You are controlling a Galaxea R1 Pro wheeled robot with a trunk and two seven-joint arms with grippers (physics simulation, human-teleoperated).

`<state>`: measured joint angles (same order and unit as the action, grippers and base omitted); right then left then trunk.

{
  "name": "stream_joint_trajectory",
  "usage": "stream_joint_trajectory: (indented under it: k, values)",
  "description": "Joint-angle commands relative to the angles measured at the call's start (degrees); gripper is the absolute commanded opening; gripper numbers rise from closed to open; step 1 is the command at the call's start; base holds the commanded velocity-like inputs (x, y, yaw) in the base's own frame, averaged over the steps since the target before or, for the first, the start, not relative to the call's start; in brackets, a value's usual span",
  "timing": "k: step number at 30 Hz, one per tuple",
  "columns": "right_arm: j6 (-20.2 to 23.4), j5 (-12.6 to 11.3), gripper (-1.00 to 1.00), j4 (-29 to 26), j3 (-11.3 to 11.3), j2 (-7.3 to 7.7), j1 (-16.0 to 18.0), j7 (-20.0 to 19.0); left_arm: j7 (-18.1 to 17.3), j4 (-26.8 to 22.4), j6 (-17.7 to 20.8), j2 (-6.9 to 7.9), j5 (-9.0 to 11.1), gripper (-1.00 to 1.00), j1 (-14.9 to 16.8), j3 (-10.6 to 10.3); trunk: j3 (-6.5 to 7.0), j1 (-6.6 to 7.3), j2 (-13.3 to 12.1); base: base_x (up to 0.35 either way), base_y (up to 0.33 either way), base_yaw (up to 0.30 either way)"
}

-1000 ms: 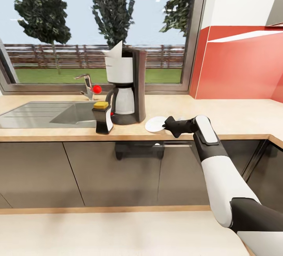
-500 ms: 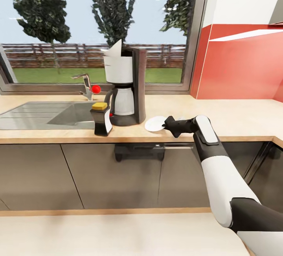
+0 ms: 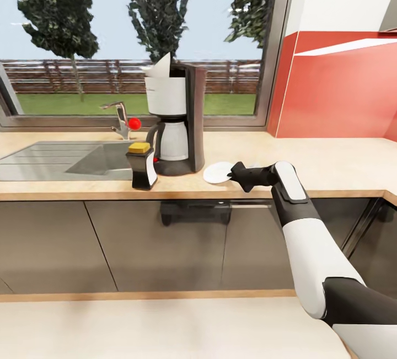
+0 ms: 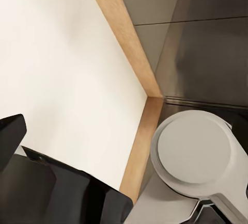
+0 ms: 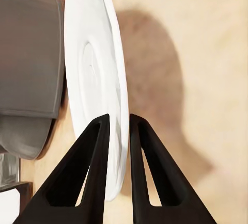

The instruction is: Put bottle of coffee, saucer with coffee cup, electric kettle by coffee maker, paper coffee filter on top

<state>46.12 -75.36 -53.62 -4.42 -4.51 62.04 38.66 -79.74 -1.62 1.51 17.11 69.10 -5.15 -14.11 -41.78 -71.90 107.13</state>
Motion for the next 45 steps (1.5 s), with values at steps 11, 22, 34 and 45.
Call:
stream_joint_trajectory:
  k: [11,22,34,45]
  values:
    - [0.99,1.08,-1.00,0.36,-0.15,-0.06,0.01,0.62,-0.07,-0.14,0.16,0.03,0.51,1.00,-0.04,-0.48,-0.12,0.00,0.01,0.000,0.000,0.000]
    - [1.03,1.09,1.00,0.36,-0.15,-0.06,0.01,0.64,-0.07,-0.14,0.16,0.03,0.51,1.00,-0.04,-0.48,-0.12,0.00,0.01,0.000,0.000,0.000]
    - [1.08,1.09,1.00,0.36,-0.15,-0.05,0.01,0.62,-0.07,-0.14,0.16,0.03,0.51,1.00,-0.04,-0.48,-0.12,0.00,0.01,-0.076,-0.003,0.000]
    - [1.17,0.73,1.00,0.30,-0.20,0.05,0.01,0.58,-0.07,-0.14,0.16,0.03,0.51,1.00,-0.04,-0.57,-0.12,0.00,0.01,-0.171,-0.016,0.000]
